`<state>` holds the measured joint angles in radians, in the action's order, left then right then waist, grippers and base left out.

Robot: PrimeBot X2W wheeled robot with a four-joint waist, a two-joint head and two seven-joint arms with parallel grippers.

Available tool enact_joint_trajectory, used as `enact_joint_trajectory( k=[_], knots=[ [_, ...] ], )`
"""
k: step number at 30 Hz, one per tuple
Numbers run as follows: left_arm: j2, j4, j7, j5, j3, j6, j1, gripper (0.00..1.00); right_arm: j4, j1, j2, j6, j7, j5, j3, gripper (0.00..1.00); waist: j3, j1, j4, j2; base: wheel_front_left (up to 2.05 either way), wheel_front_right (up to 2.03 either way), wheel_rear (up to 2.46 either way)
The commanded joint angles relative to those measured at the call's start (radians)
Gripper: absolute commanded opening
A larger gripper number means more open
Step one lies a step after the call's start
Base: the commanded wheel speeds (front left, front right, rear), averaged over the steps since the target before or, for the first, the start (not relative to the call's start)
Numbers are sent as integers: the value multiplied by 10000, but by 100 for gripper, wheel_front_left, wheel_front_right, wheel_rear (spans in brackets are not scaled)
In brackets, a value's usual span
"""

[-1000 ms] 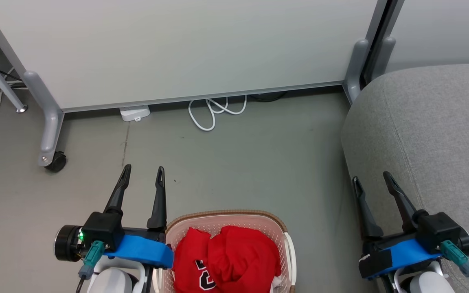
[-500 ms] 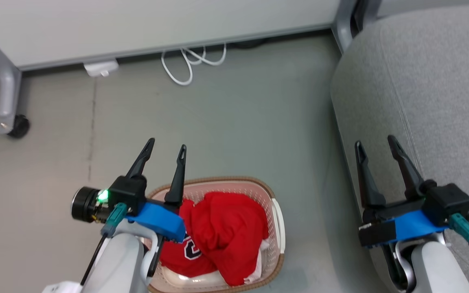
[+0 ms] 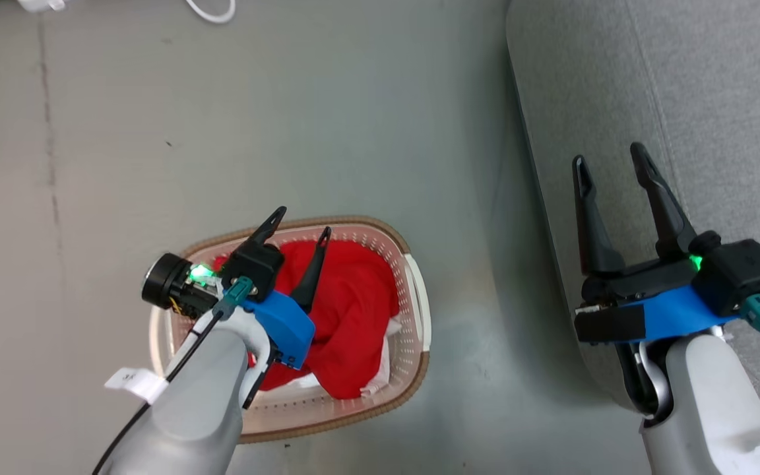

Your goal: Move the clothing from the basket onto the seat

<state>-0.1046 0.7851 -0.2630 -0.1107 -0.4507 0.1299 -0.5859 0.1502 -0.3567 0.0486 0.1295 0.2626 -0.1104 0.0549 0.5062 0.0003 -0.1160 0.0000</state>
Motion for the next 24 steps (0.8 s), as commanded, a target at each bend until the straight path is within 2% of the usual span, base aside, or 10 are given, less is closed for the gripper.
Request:
enact_joint_trajectory(
  k=[1,13,19,24],
  knots=[
    [-100,160,-26,-92,-104,1,-296,100,-53,-227,31,22,35,-77,7,100,493,-3,-238,0,0,0,0],
    [1,3016,65,-1475,-2216,4,-1996,100,-434,-933,28,16,35,173,-82,100,2178,-3,-458,0,0,0,0],
    [40,4037,1205,-2404,-3034,4,-2560,100,-656,-1211,30,14,35,367,-252,100,2802,-3,-445,0,0,0,0],
    [-1,4358,2026,-3105,-3468,5,-2770,100,-849,-1354,30,14,35,468,-308,100,3179,-3,-398,0,0,0,0]
  ],
)
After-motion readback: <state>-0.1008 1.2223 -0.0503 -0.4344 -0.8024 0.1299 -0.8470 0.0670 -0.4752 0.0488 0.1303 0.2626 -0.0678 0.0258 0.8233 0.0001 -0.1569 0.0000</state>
